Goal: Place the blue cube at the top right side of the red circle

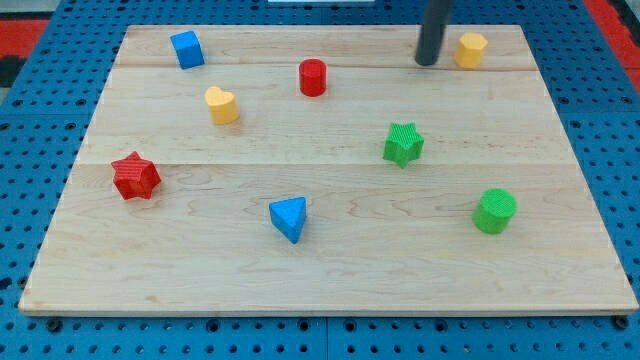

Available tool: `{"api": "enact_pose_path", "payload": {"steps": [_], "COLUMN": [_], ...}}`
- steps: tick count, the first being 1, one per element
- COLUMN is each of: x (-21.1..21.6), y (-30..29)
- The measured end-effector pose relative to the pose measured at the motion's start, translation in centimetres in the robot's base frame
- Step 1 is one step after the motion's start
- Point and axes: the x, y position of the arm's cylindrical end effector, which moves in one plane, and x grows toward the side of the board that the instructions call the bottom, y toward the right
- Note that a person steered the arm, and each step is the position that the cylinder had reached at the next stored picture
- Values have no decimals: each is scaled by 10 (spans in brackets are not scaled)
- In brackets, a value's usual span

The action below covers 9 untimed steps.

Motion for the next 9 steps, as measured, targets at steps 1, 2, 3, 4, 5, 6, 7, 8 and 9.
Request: {"api": "enact_pose_path", "payload": {"steps": [1,2,3,4,5,6,7,8,9], "x": [-41,-49,-12,42,44,5,-10,-5,-2], "y": [-59,-116,-181,-205,-278,-352,-316,-244,-169]}}
